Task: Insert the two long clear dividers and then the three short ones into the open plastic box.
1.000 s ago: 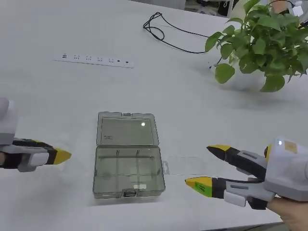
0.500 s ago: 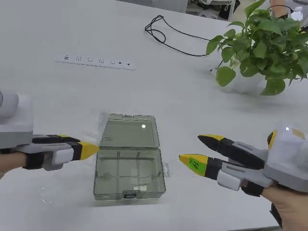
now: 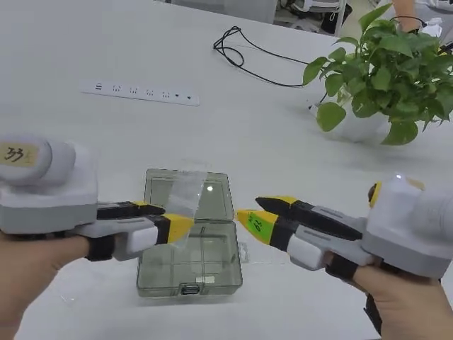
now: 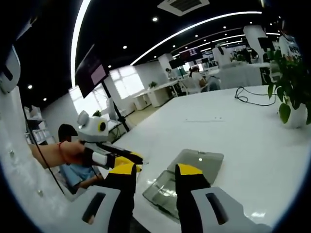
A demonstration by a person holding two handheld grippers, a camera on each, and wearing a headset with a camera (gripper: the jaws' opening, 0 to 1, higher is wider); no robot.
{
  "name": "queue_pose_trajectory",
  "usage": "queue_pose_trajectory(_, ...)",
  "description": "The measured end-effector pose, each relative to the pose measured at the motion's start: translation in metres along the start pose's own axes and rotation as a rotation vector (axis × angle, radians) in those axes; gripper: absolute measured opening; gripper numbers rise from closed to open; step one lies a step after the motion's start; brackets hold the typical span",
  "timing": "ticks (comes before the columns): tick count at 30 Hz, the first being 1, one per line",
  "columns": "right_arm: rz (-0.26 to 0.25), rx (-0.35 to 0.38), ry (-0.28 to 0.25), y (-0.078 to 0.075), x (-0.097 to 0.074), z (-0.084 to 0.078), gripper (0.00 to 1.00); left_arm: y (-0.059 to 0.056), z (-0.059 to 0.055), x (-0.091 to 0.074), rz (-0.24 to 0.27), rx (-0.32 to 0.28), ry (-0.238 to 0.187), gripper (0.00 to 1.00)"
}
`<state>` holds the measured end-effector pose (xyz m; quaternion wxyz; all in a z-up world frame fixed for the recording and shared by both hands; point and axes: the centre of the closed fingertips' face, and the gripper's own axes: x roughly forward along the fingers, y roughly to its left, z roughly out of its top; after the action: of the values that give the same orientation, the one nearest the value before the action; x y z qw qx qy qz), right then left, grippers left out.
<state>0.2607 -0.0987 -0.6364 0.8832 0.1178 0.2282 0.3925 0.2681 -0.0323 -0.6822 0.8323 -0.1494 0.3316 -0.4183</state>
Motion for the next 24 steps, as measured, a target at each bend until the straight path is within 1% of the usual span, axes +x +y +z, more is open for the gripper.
queue_pose_trajectory(4,-0.029,-0.005,0.020,0.000,0.007,-0.006,0.29,-0.008,0.001,0.006,-0.009,0.013,-0.001,0.30)
queue_pose_trajectory(6,-0.036,0.008,0.020,0.000,0.010,-0.007,0.28,-0.012,0.000,0.008,-0.013,0.028,0.003,0.30)
queue_pose_trajectory(9,-0.034,0.023,0.019,0.001,0.014,-0.007,0.26,-0.015,0.000,0.011,-0.018,0.041,0.007,0.30)
queue_pose_trajectory(12,-0.035,0.029,0.033,0.002,0.018,-0.011,0.23,-0.018,0.001,0.012,-0.021,0.057,0.012,0.30)
queue_pose_trajectory(14,-0.025,0.042,0.036,0.003,0.021,-0.013,0.20,-0.020,0.002,0.012,-0.024,0.067,0.011,0.30)
queue_pose_trajectory(18,-0.021,0.046,0.048,0.006,0.026,-0.014,0.18,-0.022,0.003,0.013,-0.024,0.092,0.013,0.30)
queue_pose_trajectory(24,-0.020,0.062,0.050,0.007,0.028,-0.016,0.15,-0.027,0.003,0.014,-0.030,0.134,0.020,0.30)
